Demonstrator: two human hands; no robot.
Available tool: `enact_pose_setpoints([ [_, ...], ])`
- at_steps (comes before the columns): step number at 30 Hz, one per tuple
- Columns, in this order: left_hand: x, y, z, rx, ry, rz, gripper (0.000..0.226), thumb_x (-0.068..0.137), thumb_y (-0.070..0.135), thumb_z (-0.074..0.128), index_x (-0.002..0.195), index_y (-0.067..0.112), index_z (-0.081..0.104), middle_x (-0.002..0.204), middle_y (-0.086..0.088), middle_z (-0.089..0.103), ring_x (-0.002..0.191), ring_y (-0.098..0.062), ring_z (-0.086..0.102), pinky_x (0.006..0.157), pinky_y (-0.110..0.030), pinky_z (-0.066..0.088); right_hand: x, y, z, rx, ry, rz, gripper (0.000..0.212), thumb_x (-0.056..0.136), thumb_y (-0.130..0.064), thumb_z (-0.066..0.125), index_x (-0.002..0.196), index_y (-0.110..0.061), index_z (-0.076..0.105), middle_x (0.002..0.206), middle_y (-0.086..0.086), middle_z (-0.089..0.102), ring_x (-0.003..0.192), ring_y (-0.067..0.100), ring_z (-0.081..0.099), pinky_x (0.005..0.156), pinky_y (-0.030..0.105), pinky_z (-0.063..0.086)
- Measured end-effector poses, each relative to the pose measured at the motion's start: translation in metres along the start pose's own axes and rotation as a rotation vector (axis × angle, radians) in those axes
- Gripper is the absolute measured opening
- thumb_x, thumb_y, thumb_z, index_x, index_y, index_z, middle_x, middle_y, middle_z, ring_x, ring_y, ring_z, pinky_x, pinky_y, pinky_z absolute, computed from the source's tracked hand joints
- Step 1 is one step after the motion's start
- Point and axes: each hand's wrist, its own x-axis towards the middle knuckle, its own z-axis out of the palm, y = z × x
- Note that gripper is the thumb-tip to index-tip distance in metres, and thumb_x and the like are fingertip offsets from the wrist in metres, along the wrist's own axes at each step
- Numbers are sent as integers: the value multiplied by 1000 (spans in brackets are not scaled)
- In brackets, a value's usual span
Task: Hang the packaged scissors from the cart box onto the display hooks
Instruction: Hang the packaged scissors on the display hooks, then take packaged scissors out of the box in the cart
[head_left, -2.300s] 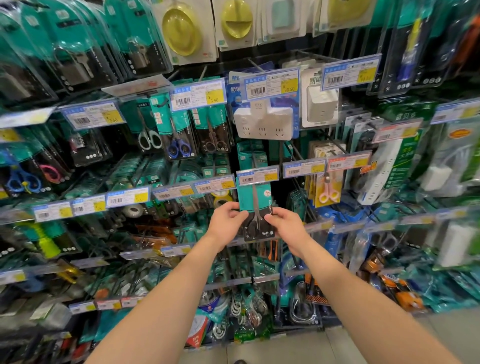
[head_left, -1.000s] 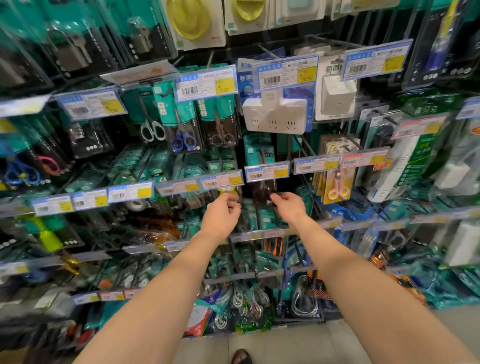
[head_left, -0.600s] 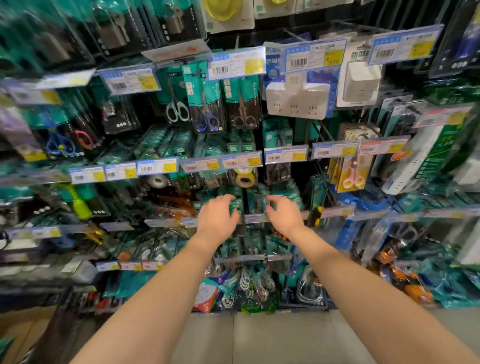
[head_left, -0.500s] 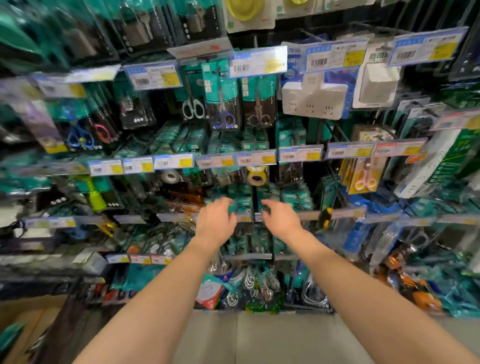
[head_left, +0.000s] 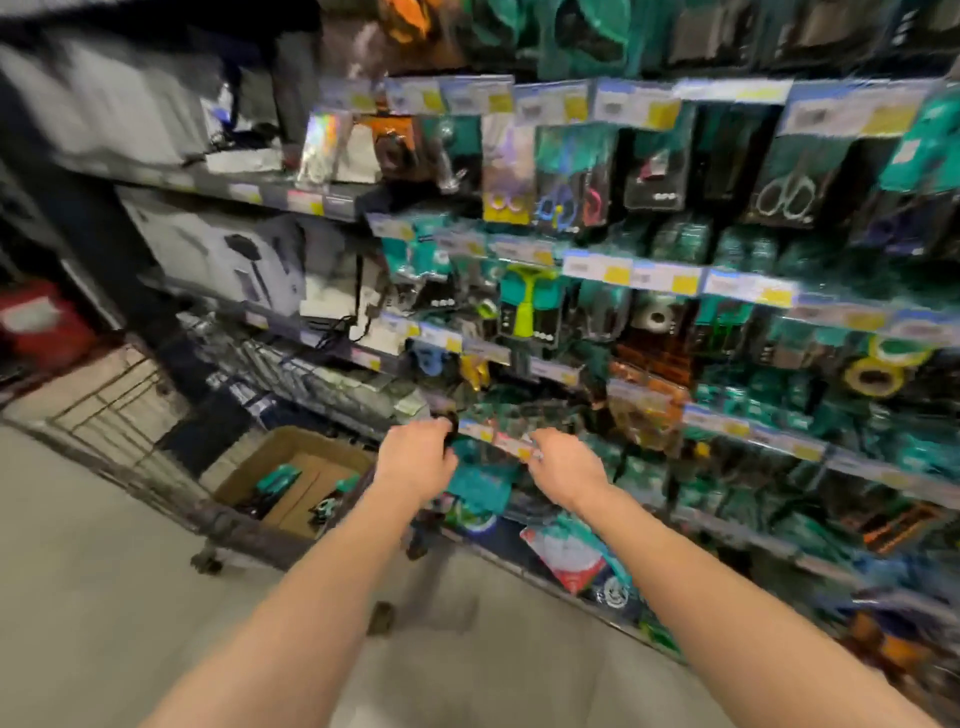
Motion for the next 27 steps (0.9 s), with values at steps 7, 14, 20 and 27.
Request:
enact_pose_setpoints([
  [7, -80, -241, -20, 97, -19, -218, 29, 90, 38, 53, 110, 18, 60, 109, -8, 69, 106, -33, 66, 86, -43, 51, 35, -225, 97, 5, -94, -182, 37, 94, -28, 52, 128, -18, 62, 128, 12, 67, 118, 34, 63, 93, 42, 55],
  [14, -112, -383, -26, 56, -61, -358, 36, 91, 38, 52, 122, 22, 61, 118, -5, 69, 114, -30, 64, 95, -41, 50, 81, -367, 158, -69, -202, -290, 51, 94, -32, 53, 142, -15, 53, 142, 9, 59, 127, 29, 59, 102, 42, 52],
  [20, -99, -463, -2, -9, -66, -435, 31, 92, 37, 53, 117, 23, 64, 116, -4, 68, 113, -30, 64, 94, -39, 49, 140, -433, 204, -87, -277, -271, 48, 92, -31, 52, 138, -16, 57, 134, 10, 65, 120, 30, 63, 97, 42, 55],
  [27, -29, -565, 34, -54, -108, -433, 28, 98, 33, 53, 124, 24, 61, 117, 0, 66, 112, -23, 60, 101, -39, 46, 253, -497, 264, -80, -327, -204, 47, 96, -20, 48, 142, -20, 54, 135, 9, 64, 119, 31, 63, 93, 41, 56],
])
